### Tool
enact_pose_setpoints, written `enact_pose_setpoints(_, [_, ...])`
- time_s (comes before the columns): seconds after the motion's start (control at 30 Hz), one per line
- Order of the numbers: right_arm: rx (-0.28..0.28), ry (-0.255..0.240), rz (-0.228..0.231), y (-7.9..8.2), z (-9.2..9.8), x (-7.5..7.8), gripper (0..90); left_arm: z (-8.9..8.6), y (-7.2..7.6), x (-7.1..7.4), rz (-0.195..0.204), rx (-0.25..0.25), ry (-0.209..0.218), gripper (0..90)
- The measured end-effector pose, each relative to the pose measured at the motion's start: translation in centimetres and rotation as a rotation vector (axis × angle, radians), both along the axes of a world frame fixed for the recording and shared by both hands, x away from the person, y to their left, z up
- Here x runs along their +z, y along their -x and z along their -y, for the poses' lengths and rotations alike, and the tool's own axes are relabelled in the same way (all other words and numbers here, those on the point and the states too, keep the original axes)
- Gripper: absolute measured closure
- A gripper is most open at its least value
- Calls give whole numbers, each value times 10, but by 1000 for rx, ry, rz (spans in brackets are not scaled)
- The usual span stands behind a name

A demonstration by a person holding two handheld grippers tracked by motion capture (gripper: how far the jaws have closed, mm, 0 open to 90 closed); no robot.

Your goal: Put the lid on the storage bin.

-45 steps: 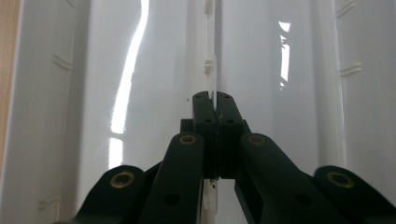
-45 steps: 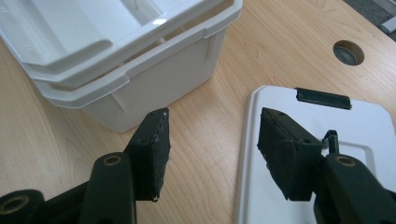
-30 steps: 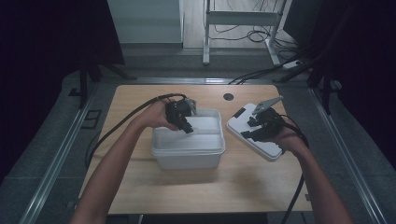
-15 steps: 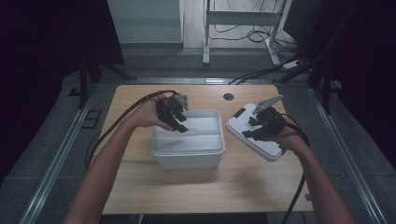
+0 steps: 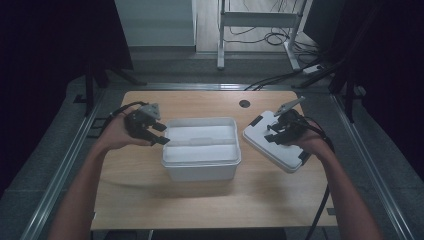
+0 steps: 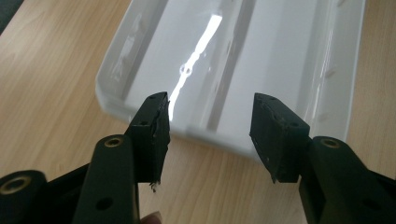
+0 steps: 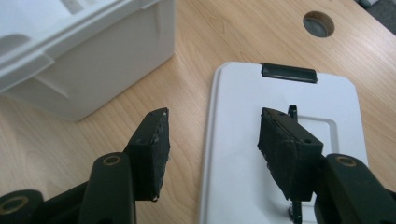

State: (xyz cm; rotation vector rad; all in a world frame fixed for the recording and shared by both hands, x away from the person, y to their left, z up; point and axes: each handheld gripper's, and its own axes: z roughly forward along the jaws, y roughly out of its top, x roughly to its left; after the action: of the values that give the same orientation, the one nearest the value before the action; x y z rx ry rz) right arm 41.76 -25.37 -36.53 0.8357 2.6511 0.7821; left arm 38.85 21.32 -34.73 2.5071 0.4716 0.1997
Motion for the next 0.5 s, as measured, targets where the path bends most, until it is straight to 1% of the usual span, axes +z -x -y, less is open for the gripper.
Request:
enact_pose_setpoints(0.07, [-8,10,-6,-5,1,-1,431,-11,4,-5,2,25,-1,471])
enact_pose_setpoints(0.1, [-14,16,-8,-8,2,-2,431,-16,6,-8,-1,40,9,471])
enact_pose_setpoints(0.2, [-24,30,-7,-15,2,-2,430,-27,11,-16,4,90,17,466])
enact_pose_setpoints(0.23, [-27,36,0,-17,3,-3,432,-30,12,-19,0,99,15,464])
enact_pose_setpoints(0.27, [-31,40,0,-20,3,-3,431,-34,13,-22,3,101,-1,459])
enact_pose_setpoints(0.3, [-35,56,0,-22,3,-4,430,-37,14,-25,10,115,-13,459])
enact_pose_setpoints(0.37, [-44,81,0,-26,4,-5,430,-42,17,-31,6,147,-10,457])
enact_pose_setpoints(0.4, [-50,89,0,-29,5,-5,432,-45,19,-34,11,163,-13,457])
enact_pose_setpoints(0.43, [-53,96,-3,-31,6,-5,433,-49,20,-37,13,172,-22,457])
enact_pose_setpoints(0.5, [-64,110,-6,-34,9,-5,435,-56,24,-44,4,183,-17,457])
